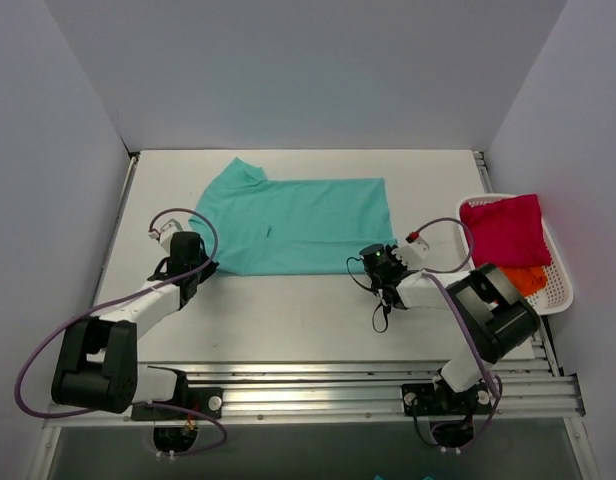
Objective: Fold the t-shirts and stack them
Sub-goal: Fold the flattened tshirt in 1/3 of the way
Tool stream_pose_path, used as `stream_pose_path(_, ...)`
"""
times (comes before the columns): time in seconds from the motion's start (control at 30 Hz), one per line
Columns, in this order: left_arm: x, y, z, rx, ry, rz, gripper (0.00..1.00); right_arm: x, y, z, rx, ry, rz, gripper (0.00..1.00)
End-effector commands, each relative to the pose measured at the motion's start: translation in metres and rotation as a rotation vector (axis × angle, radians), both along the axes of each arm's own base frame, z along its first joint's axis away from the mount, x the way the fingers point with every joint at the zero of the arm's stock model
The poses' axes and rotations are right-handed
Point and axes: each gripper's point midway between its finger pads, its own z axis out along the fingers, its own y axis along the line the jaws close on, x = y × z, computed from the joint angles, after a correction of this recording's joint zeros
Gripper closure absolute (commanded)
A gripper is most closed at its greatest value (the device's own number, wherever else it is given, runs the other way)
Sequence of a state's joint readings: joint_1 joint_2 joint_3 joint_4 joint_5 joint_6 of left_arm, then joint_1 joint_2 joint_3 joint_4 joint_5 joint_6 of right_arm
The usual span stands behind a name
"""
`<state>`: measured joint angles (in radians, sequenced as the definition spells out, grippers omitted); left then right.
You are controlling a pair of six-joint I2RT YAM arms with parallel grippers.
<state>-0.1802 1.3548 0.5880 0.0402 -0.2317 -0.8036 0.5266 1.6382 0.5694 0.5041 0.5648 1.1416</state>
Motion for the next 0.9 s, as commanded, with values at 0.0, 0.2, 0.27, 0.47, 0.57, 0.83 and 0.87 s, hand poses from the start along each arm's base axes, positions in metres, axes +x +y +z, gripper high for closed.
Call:
stream_pose_path(0.0, -0.016, -0.009, 0.0, -0.032, -0.006, -0.017, 0.98, -0.058, -0.017, -0.017, -0.127, 0.177, 0.01, 1.0)
stream_pose_path(0.2, -0.045, -0.018, -0.008, -0.026, 0.02, -0.034, 0.98, -0.096, -0.013, 0.001, -0.103, 0.142, 0.029, 1.0)
stream_pose_path(0.27, -0.057, -0.023, -0.008, -0.046, 0.02, -0.048, 0.98, -0.11, -0.022, 0.004, -0.105, 0.144, 0.009, 1.0)
stream_pose_path(0.47, -0.081, -0.017, 0.002, -0.026, 0.006, -0.004, 0.98, -0.133, -0.027, 0.014, -0.052, 0.107, 0.013, 1.0)
stream_pose_path(0.57, -0.092, -0.008, 0.007, -0.031, -0.007, 0.041, 0.97, -0.142, -0.03, 0.015, -0.018, 0.101, 0.0, 1.0)
stream_pose_path(0.83, -0.103, 0.0, 0.01, -0.037, 0.003, 0.09, 0.81, -0.151, -0.052, 0.038, 0.047, 0.018, -0.099, 1.0)
stream_pose_path(0.87, -0.104, -0.001, 0.009, -0.035, 0.012, 0.09, 0.63, -0.15, -0.053, 0.044, 0.049, 0.007, -0.106, 0.95)
